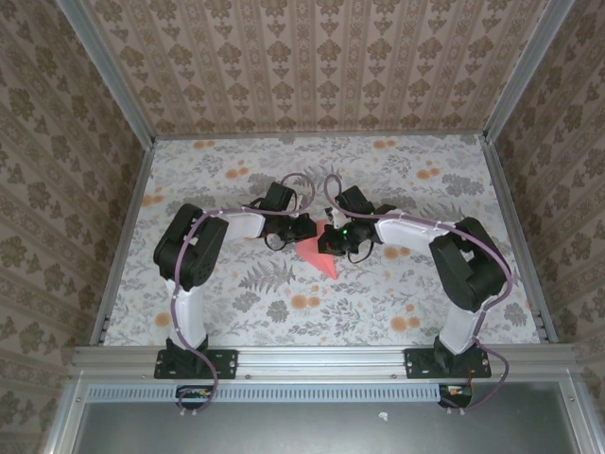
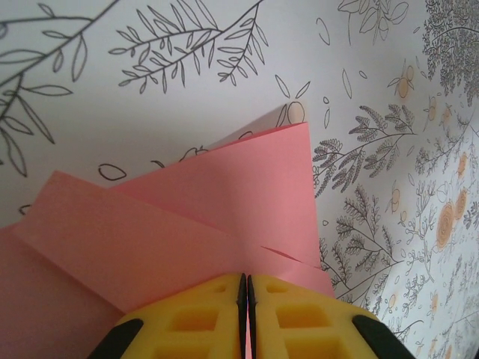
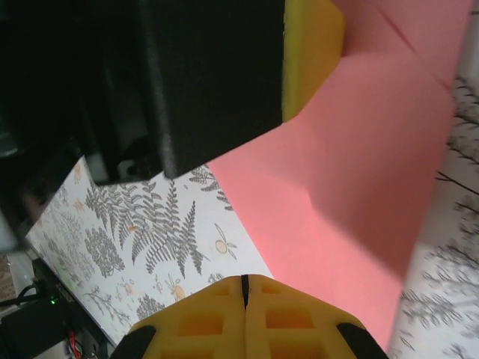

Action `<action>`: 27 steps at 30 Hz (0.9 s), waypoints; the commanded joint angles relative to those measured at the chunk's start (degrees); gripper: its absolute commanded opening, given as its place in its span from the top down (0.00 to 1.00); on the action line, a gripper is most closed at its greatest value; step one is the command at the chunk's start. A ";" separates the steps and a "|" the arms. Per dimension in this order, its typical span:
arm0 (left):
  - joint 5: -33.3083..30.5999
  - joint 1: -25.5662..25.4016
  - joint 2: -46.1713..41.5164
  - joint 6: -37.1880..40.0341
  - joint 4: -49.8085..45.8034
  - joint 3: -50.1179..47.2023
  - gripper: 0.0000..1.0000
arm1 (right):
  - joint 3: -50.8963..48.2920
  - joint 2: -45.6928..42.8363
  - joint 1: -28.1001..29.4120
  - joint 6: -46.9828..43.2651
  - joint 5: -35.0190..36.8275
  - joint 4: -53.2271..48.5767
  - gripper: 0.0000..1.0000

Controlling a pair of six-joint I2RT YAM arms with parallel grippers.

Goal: Fold a paper plane with a square sheet of paper (fold left side to right side)
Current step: Fourth fold the wing at the center of the table.

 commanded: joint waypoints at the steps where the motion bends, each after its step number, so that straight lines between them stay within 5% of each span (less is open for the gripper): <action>1: -2.54 -0.18 0.87 -0.45 -1.60 -1.75 0.87 | 1.66 3.39 0.49 4.81 0.39 2.56 1.00; 13: -2.62 -0.21 0.70 -0.34 -2.03 -1.49 0.87 | 1.92 7.10 0.49 8.93 5.12 4.88 1.00; 27: -3.06 0.21 0.46 -0.16 -2.31 -1.66 0.87 | -2.58 4.39 0.71 3.67 5.95 -7.17 1.00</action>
